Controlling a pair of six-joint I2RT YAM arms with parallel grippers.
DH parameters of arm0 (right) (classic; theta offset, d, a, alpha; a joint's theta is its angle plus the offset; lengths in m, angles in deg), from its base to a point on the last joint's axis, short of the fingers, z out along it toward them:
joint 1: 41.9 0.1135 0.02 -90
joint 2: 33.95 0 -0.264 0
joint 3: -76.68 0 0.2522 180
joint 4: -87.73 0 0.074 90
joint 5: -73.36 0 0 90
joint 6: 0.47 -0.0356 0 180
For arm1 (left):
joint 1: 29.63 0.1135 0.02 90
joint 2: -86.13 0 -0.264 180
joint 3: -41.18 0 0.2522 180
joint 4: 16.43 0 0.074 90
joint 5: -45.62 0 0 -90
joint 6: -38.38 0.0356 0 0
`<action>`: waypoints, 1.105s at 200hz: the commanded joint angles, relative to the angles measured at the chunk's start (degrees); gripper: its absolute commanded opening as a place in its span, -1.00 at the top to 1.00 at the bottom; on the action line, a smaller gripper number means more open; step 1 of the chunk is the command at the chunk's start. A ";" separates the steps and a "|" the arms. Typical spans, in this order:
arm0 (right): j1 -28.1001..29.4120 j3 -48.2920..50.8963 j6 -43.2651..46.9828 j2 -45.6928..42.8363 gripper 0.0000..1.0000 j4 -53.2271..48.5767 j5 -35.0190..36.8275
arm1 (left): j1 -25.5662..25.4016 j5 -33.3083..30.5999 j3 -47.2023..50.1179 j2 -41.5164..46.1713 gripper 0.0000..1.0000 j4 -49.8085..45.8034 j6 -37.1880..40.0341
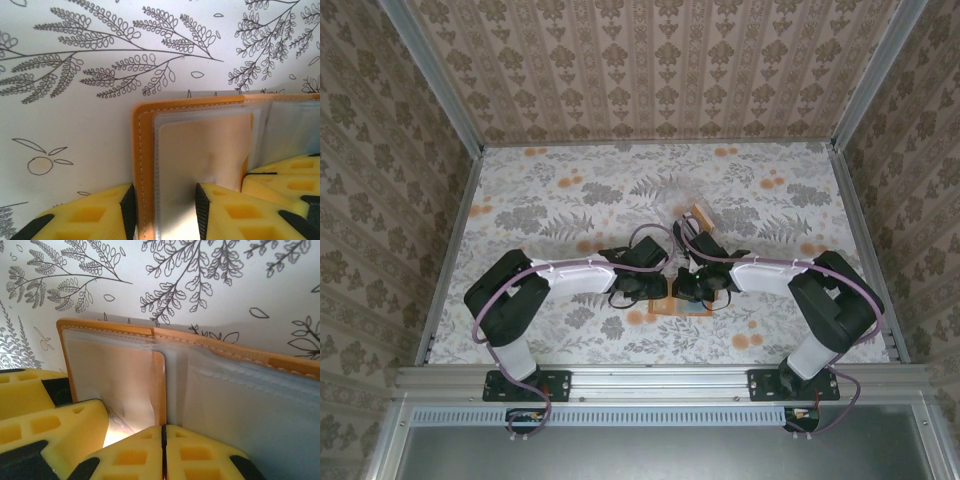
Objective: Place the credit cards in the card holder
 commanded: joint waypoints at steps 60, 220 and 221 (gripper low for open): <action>0.01 -0.92 3.92 -6.19 0.72 -13.99 13.07 | 0.03 0.42 1.20 -3.55 0.28 -5.33 -0.73; -6.31 -12.38 14.73 -15.92 0.24 -26.75 17.97 | 0.98 -2.14 1.87 6.91 0.10 -3.08 1.16; -6.50 -12.55 14.91 -15.92 0.24 -26.87 18.01 | 1.05 -2.19 1.88 7.09 0.10 -3.05 1.20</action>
